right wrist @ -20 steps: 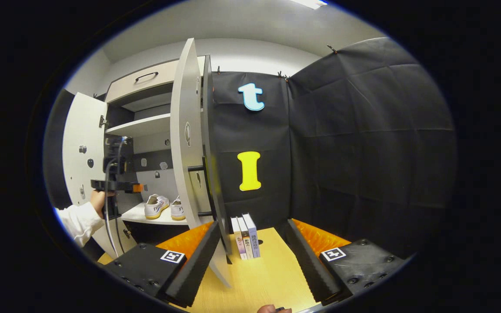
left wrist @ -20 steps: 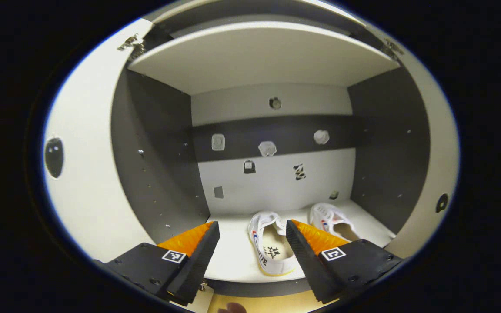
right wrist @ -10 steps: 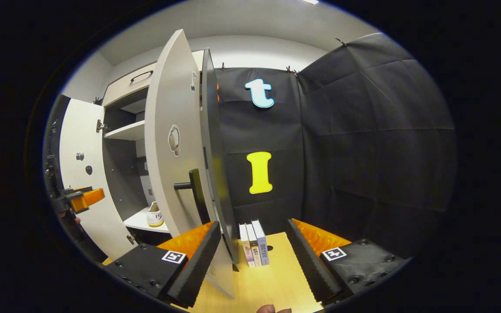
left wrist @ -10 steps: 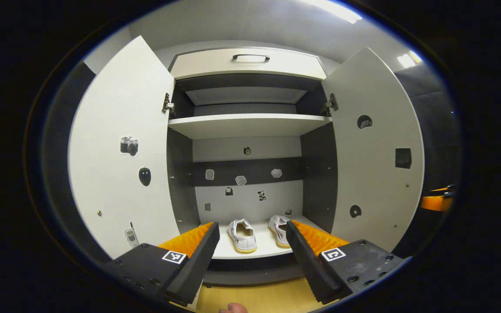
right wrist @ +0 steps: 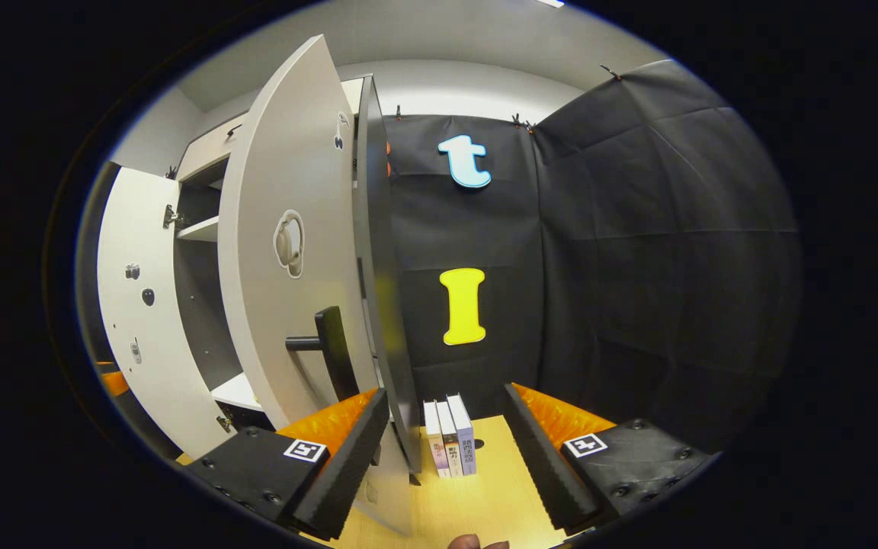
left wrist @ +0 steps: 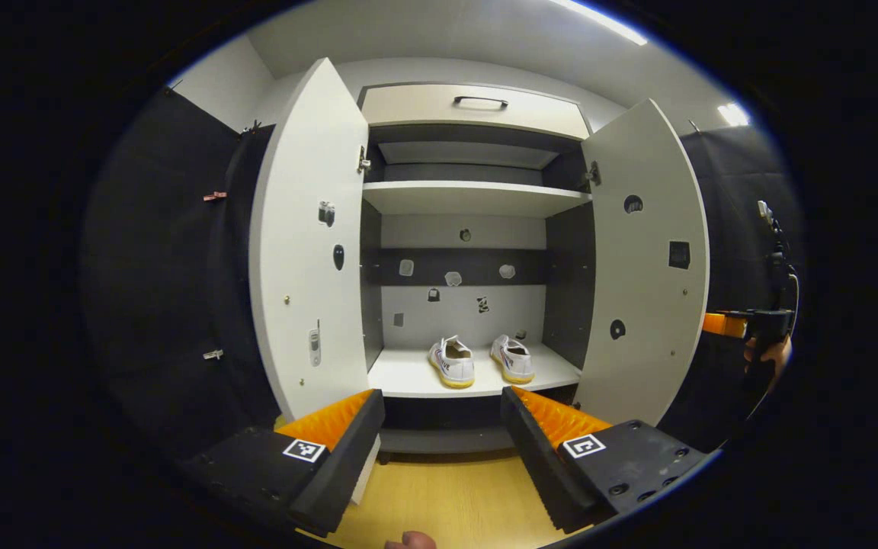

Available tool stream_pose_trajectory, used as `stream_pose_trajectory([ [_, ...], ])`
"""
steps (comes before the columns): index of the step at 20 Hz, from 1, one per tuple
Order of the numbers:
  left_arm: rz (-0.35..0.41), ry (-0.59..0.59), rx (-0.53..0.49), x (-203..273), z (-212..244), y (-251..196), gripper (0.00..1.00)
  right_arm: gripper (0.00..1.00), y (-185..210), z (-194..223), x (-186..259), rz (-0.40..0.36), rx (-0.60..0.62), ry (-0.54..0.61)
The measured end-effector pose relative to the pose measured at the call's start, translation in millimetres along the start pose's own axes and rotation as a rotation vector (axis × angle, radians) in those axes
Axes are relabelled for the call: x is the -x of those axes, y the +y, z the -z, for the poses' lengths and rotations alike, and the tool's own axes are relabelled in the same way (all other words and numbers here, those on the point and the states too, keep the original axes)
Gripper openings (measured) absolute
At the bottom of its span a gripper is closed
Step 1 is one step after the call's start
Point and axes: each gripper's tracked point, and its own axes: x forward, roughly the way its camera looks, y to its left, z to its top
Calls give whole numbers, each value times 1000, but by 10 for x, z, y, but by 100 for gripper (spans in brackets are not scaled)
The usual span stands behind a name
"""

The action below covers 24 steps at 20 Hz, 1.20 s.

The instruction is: Grab one shoe with the right hand and put it into the shoe cabinet, grab the other shoe with the left hand and put it into the shoe cabinet; then close the right door with the right hand and the left door with the left hand.

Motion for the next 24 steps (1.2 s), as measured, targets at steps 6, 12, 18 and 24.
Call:
stream_pose_trajectory([
  [6,-74,-24,32,214,29,546,96,97,335,30,83,-12,10,-20],
  [12,-118,-25,40,341,73,1046,97,97,1171,187,64,-109,-40,-4],
  [18,-146,-29,55,353,77,1530,96,99,2163,227,48,-243,3,1],
  [24,-198,-31,63,81,61,2100,96,98,2512,206,425,-273,-29,-14],
])
